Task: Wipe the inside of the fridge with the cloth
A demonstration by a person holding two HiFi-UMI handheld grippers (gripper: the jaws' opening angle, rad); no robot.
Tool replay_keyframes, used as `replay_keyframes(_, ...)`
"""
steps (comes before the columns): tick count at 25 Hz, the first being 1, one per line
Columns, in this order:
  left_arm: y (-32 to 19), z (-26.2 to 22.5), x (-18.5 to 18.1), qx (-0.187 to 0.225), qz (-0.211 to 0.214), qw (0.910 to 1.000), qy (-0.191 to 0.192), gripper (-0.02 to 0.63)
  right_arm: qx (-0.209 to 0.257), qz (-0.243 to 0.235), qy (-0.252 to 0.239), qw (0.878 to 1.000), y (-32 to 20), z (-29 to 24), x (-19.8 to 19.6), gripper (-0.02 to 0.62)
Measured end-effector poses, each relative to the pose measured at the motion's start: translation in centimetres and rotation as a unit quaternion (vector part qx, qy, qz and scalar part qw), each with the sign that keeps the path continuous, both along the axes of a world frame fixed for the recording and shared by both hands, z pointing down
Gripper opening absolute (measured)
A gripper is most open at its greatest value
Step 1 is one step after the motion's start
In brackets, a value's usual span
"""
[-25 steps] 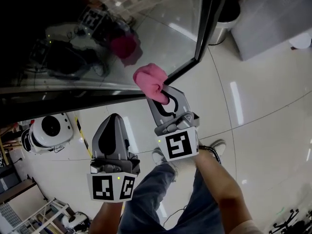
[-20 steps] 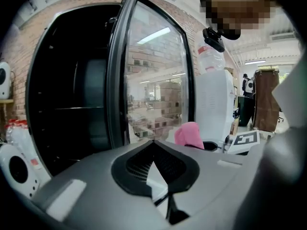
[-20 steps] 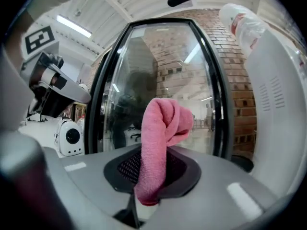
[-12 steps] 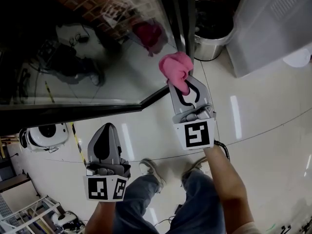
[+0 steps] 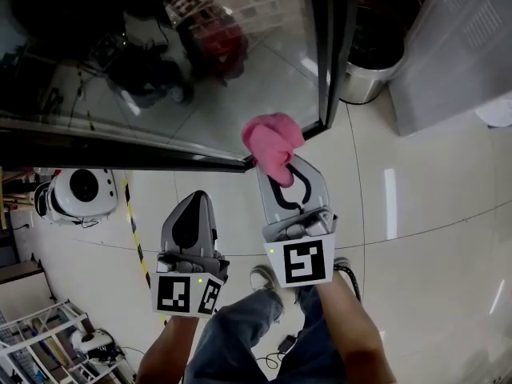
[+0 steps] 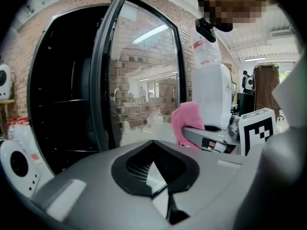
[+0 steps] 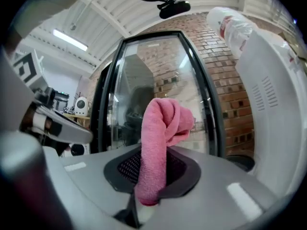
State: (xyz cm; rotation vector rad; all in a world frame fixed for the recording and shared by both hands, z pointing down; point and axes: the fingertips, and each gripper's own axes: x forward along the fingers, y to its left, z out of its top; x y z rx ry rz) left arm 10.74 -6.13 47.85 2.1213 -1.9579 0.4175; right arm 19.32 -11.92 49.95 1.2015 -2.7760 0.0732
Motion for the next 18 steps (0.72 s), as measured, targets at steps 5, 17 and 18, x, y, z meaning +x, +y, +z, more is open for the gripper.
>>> replay_keyframes(5, 0.4, 0.7, -2.7, 0.035, -0.001, 0.9994, 0.005, 0.014, 0.005, -0.027, -0.033, 0.999, 3.8, 0.1, -5.9, 0.061)
replay_keyframes(17, 0.1, 5.1, -7.8, 0.098, -0.036, 0.9942, 0.025, 0.014, 0.043, -0.069, -0.044, 0.996, 4.7, 6.7, -14.0, 0.061)
replay_keyframes(18, 0.0, 5.5, -7.7, 0.099, -0.034, 0.9943, 0.02, 0.014, 0.046, -0.066, -0.049, 0.996, 4.3, 7.1, -14.0, 0.061)
